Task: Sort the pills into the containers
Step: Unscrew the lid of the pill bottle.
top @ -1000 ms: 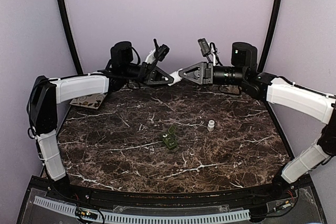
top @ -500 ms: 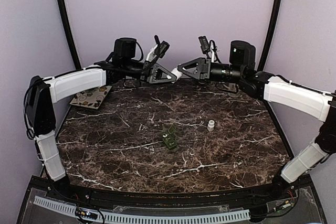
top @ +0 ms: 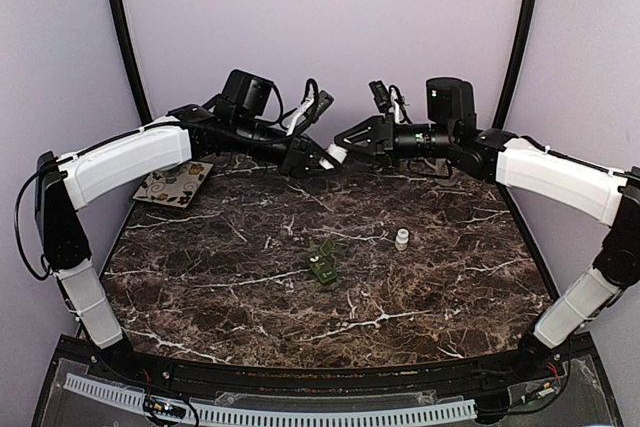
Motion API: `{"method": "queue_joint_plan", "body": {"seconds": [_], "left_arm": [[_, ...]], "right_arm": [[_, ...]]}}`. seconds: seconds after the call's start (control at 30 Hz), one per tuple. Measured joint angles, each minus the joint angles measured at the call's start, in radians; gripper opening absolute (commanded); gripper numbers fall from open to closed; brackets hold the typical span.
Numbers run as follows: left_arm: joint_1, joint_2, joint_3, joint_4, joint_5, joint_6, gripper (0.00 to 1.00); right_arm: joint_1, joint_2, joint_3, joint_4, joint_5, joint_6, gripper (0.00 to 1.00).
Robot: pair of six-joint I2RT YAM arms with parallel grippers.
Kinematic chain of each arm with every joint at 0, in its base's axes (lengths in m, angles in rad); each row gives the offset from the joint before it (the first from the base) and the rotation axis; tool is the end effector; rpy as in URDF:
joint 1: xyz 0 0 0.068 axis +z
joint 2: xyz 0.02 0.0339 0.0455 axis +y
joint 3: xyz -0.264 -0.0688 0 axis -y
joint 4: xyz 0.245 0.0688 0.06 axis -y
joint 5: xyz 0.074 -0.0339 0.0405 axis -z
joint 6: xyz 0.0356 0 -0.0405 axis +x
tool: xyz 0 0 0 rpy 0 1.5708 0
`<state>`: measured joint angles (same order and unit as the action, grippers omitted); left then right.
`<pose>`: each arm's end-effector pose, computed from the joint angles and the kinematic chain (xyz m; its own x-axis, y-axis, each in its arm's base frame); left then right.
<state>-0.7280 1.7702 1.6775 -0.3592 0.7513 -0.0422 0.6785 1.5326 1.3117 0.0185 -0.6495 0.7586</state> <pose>0.2912 -0.2921 0.3657 -0.3655 0.2845 -0.8862 0.9301 0.1491 -0.3358 0.2686 0.2442 0.3616 -0.7747 0.0791 -0.6274 -0.5899 0.2669 0.7621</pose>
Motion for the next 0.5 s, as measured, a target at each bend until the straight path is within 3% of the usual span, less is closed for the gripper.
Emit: {"method": "queue_joint_plan", "body": {"seconds": [0.5], "left_arm": [[-0.119, -0.118, -0.204, 0.146, -0.521, 0.124, 0.0]], "right_arm": [[0.011, 0.063, 0.093, -0.198, 0.055, 0.003, 0.17]]}}
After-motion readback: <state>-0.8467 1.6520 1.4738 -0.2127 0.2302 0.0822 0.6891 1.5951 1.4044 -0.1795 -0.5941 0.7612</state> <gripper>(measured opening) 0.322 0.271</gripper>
